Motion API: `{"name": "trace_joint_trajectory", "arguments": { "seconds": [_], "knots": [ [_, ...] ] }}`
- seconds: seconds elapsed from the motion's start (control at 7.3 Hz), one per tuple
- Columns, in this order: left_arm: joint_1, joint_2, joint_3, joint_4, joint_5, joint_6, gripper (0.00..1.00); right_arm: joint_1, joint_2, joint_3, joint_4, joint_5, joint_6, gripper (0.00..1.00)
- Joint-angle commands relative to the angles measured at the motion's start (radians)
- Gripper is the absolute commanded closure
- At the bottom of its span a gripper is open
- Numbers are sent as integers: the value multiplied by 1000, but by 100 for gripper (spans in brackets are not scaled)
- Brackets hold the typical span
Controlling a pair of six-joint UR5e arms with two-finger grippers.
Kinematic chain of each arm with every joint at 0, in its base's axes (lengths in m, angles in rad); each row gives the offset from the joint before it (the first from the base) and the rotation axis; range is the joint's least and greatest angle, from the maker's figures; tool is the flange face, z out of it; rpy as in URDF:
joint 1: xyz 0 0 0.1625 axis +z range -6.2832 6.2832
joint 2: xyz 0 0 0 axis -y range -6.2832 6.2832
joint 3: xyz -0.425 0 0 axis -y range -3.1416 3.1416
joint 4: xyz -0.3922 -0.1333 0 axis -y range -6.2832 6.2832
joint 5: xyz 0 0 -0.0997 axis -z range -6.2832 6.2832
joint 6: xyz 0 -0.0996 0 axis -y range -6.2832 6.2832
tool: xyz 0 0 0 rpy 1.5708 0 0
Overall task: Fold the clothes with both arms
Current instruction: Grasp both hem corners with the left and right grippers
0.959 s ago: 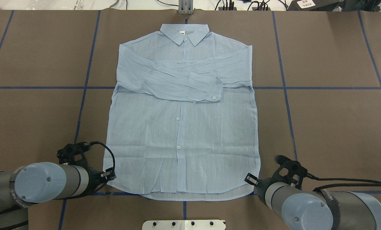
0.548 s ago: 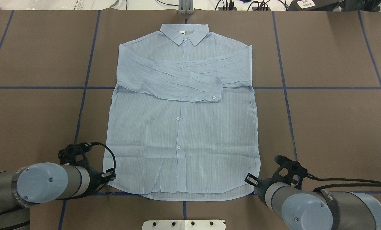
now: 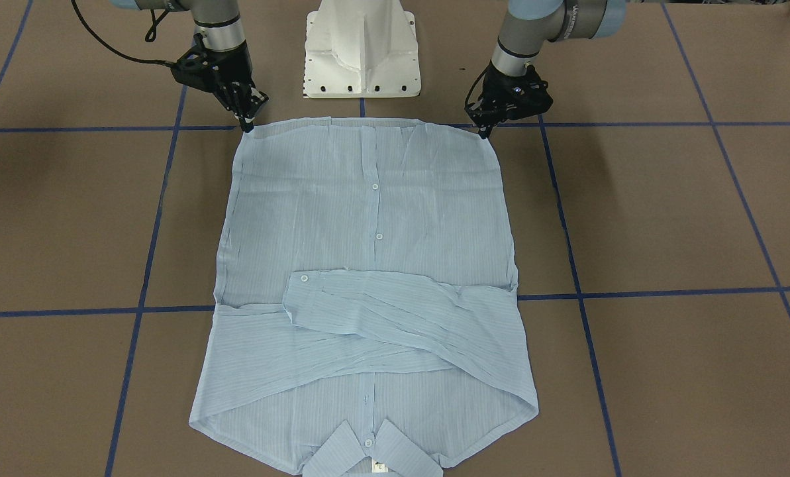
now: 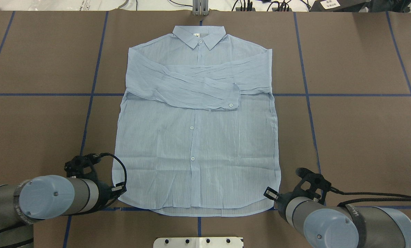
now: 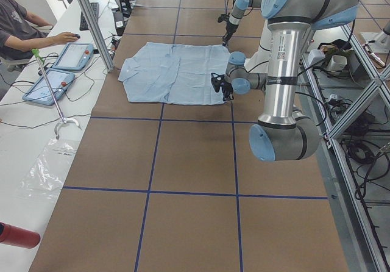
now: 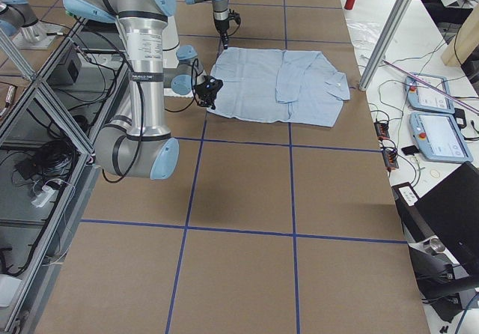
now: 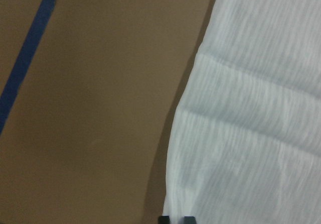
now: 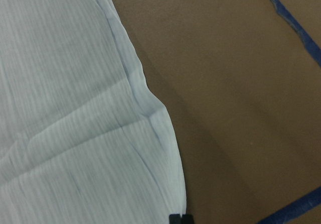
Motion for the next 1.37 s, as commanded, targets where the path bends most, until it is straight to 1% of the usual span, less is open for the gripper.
{"name": "trace_joint_trajectory", "arguments": {
  "seconds": [0.0,0.14,0.27,0.41,0.55,0.82,0.96,1.1,1.23],
  "knots": [
    [-6,28,-85,2,-7,1,100,2,-3,8,0,0,0,100],
    [-5,59,-120,2,-7,0,100,-3,-8,39,-2,1,-1,100],
    [-3,82,-154,5,-18,-3,100,-29,-21,101,-36,3,1,100],
    [0,99,-178,6,-63,-5,100,-53,-21,170,-114,5,0,100],
    [3,116,-214,9,-65,-7,100,-69,-26,223,-170,6,-1,100],
    [12,130,-264,23,-64,-112,100,-103,-31,301,-271,8,-1,100],
    [11,122,-275,23,-65,-109,100,-89,-20,315,-276,2,1,100],
    [-12,102,-274,22,-88,-49,100,-31,21,300,-279,3,-2,100],
    [-135,37,-249,26,-93,77,100,59,75,280,-279,8,-7,100]
  ]
}}
